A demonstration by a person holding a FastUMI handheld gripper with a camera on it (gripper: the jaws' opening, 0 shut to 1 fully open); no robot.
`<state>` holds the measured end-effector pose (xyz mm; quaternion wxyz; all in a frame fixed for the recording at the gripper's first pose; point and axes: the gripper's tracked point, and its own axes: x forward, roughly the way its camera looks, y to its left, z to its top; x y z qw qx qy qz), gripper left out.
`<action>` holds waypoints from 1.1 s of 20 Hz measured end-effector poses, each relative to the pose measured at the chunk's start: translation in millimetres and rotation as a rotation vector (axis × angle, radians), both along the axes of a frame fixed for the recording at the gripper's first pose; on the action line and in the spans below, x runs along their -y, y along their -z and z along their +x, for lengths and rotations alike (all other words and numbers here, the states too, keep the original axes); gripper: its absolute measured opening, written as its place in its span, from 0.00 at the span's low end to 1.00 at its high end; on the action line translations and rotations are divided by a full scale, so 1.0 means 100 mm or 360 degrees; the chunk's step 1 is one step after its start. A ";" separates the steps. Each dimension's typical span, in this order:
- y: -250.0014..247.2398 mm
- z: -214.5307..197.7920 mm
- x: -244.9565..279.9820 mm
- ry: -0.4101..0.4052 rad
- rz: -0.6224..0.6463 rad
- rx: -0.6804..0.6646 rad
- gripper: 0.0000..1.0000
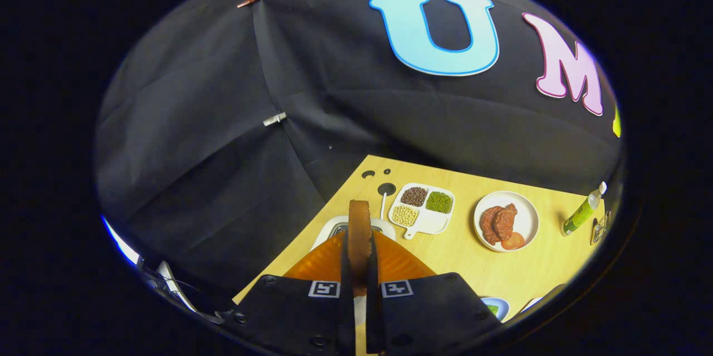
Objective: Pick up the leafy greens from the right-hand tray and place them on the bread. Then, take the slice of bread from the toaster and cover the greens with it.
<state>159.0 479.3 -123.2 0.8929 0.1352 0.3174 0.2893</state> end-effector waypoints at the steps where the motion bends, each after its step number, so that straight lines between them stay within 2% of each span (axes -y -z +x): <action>1: -0.07 -0.04 0.09 0.0007 0.0026 0.0007 0.12; 5: -0.24 -0.17 0.55 0.0066 0.0108 0.0027 0.12; 9: -0.19 -0.32 1.18 0.0189 0.0125 0.0030 0.12; 17: 0.49 -0.74 2.29 0.0504 0.0124 -0.0093 0.12; 22: 1.00 -1.02 2.40 0.0593 0.0188 -0.0228 0.12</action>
